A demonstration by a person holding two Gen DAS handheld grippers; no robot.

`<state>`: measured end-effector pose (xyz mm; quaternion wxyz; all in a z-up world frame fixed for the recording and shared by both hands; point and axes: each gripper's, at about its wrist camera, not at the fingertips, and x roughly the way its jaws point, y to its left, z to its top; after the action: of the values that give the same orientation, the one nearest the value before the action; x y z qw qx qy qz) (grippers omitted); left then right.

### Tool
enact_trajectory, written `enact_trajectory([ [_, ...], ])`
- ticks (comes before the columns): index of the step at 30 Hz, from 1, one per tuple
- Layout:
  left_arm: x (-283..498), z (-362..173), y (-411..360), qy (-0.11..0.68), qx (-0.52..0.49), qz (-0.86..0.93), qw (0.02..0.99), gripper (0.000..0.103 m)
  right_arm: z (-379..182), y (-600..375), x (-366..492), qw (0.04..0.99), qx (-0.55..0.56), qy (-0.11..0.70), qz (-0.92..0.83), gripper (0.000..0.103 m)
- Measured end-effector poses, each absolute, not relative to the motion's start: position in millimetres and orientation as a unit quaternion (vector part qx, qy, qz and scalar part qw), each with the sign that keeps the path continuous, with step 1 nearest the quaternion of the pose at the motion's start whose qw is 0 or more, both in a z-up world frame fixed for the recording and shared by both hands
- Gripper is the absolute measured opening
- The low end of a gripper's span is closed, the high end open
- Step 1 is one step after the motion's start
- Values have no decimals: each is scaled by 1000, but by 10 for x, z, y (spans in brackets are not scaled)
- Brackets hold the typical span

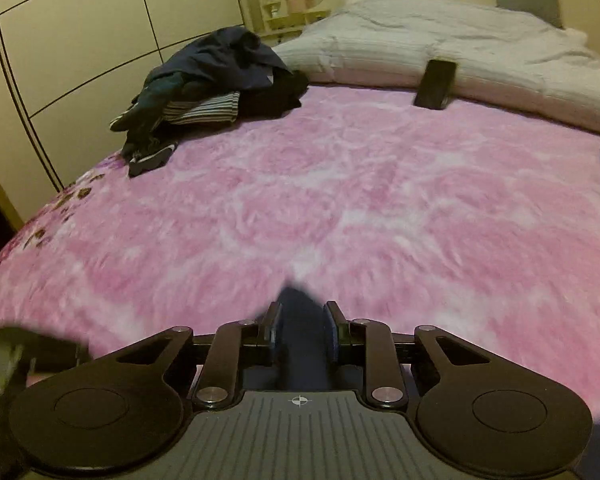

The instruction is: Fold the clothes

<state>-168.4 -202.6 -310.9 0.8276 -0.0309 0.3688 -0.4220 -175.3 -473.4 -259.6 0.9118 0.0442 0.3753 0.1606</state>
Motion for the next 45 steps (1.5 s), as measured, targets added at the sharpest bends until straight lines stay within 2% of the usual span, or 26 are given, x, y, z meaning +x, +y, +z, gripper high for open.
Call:
enact_trajectory([
  [5, -1783, -3110, -2082, 370, -5, -420, 829, 28, -2874, -4997, -2300, 911, 75, 383, 132, 26],
  [9, -1861, -3052, -2123, 357, 22, -420, 834, 28, -2752, -5198, -2552, 924, 95, 364, 76, 28],
  [10, -1891, -3009, -2115, 349, 27, -422, 836, 27, -2710, -5232, -2630, 927, 95, 357, 62, 41],
  [11, -1922, -2966, -2108, 341, 33, -424, 838, 27, -2676, -5265, -2717, 931, 96, 349, 52, 67],
  [12, -1952, -2923, -2101, 333, 38, -427, 840, 27, -2667, -5291, -2838, 934, 98, 341, 51, 76],
  [13, -1991, -2884, -2102, 325, 46, -431, 841, 27, -2670, -5312, -2955, 935, 98, 336, 51, 79],
  [19, -2399, -2797, -2301, 271, 193, -475, 814, 28, -2754, -5506, -3518, 936, 85, 339, 28, 79],
  [21, -2592, -2763, -2374, 232, 259, -489, 800, 34, -2663, -5494, -3691, 940, 56, 335, 21, 79],
  [24, -2897, -2767, -2499, 158, 362, -501, 770, 56, -2569, -5330, -3900, 945, -23, 322, 45, 79],
  [25, -2997, -2804, -2554, 132, 397, -505, 755, 67, -2562, -5238, -3949, 944, -56, 320, 58, 79],
  [26, -3085, -2859, -2613, 110, 429, -508, 738, 70, -2580, -5140, -3980, 940, -91, 321, 69, 79],
  [32, -3387, -3341, -2979, 10, 595, -478, 646, 70, -2901, -4643, -4036, 899, -267, 328, 110, 79],
  [37, -3323, -3615, -3174, -17, 655, -436, 617, 71, -3046, -4528, -4006, 889, -301, 319, 133, 79],
  [39, -3277, -3637, -3185, -19, 660, -435, 613, 61, -3099, -4552, -4013, 882, -327, 316, 125, 79],
  [40, -3228, -3614, -3171, -10, 655, -439, 615, 50, -3126, -4565, -4016, 878, -340, 314, 121, 79],
  [41, -3177, -3575, -3158, 0, 647, -444, 620, 44, -3153, -4577, -4019, 874, -353, 312, 117, 79],
  [45, -2892, -3255, -3136, 80, 556, -479, 675, 37, -3259, -4626, -4033, 857, -403, 304, 101, 79],
])
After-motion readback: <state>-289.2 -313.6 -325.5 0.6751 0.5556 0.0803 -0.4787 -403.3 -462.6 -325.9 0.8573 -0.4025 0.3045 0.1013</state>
